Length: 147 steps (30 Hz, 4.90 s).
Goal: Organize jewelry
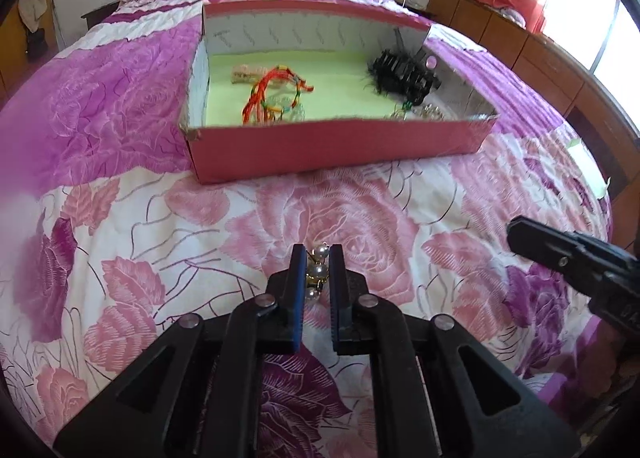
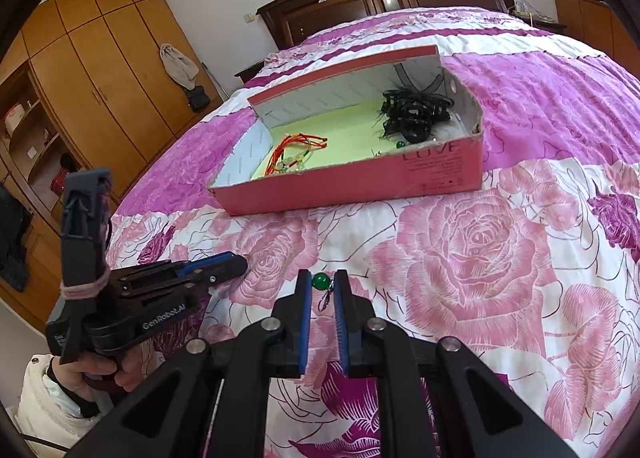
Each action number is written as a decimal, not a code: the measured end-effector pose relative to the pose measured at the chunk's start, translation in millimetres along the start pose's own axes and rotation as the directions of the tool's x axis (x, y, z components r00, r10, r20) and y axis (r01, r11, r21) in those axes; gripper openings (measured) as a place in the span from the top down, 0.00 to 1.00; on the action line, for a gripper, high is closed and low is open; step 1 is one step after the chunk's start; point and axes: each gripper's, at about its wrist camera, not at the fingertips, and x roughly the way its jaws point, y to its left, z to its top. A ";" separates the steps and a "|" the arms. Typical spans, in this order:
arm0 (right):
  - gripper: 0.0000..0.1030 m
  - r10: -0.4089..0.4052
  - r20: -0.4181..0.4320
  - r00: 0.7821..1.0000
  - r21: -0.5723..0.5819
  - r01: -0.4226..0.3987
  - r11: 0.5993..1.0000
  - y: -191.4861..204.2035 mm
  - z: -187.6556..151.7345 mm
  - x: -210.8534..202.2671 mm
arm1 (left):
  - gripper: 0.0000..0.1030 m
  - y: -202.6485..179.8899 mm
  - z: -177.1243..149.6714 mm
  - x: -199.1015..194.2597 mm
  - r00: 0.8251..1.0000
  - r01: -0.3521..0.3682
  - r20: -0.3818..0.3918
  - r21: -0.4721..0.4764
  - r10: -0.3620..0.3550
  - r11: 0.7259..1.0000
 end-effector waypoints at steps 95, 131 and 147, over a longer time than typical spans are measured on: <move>0.60 -0.142 0.247 0.958 -0.074 0.165 0.984 -5.9 78.8 23.2 | 0.72 -8.5 61.5 -3.5 0.942 -0.132 0.299 -0.093 0.154 0.987; 0.31 -0.196 0.367 0.909 -0.065 0.235 0.970 -2.8 8.4 -12.8 | 0.55 -24.7 5.9 -16.5 0.882 -0.213 0.409 -0.098 0.235 0.972; 0.31 -0.198 0.368 0.909 -0.067 0.238 0.969 -2.8 7.1 -13.4 | 0.55 -25.0 4.8 -18.6 0.877 -0.219 0.414 -0.101 0.242 0.970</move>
